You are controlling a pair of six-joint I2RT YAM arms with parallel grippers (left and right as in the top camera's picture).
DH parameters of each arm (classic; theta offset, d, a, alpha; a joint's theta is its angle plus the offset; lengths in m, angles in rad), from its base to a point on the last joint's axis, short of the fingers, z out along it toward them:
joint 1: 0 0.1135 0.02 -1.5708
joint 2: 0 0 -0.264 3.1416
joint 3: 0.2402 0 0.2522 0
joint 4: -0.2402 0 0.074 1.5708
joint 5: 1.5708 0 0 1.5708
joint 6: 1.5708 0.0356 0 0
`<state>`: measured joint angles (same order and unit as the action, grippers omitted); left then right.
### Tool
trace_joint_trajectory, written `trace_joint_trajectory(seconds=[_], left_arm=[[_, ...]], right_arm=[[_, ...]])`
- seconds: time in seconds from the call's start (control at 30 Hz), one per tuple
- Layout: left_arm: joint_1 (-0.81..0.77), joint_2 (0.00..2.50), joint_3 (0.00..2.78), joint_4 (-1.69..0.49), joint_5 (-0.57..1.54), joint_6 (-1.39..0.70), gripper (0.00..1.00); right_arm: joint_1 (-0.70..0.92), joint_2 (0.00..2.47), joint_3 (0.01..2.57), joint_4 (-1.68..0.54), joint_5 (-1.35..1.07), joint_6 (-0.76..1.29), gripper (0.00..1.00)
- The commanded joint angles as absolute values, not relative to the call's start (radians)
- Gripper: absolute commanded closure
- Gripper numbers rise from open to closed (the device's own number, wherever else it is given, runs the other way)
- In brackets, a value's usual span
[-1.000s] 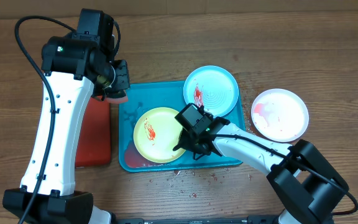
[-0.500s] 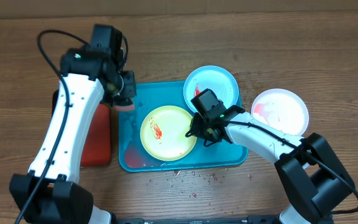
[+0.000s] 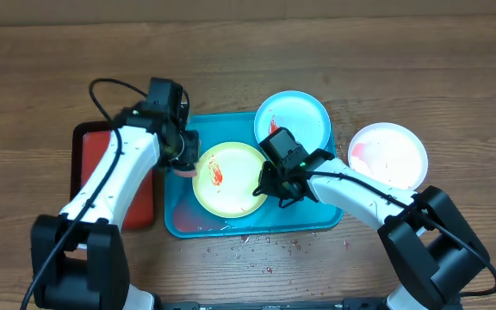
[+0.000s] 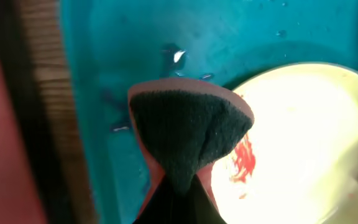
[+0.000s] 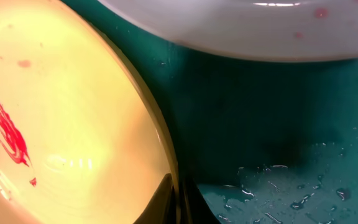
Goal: Clean dirty plates on tray and stack at the side
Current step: 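Scrub the yellow plate with the left sponge while right holds it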
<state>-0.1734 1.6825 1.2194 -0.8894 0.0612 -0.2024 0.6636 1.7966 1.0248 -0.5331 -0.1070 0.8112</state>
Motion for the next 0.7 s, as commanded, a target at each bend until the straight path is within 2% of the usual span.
trace_joint_trajectory(seconds=[0.0, 0.27, 0.4, 0.67], left_arm=[[-0.214, 1.680, 1.111, -0.762, 0.142, -0.105, 0.96], [-0.336, 1.681, 1.034, -0.584, 0.111, -0.019, 0.95], [-0.368, 1.701, 1.033, -0.570, 0.010, -0.052, 0.96], [-0.365, 1.853, 1.033, -0.571, -0.011, -0.142, 0.96]], right_arm=[[0.667, 1.797, 1.041, -0.536, -0.110, 0.805, 0.96], [0.667, 1.797, 1.041, -0.540, -0.111, 0.802, 0.96], [0.667, 1.797, 1.041, -0.540, -0.110, 0.799, 0.96], [0.667, 1.797, 1.041, -0.540, -0.110, 0.793, 0.96]])
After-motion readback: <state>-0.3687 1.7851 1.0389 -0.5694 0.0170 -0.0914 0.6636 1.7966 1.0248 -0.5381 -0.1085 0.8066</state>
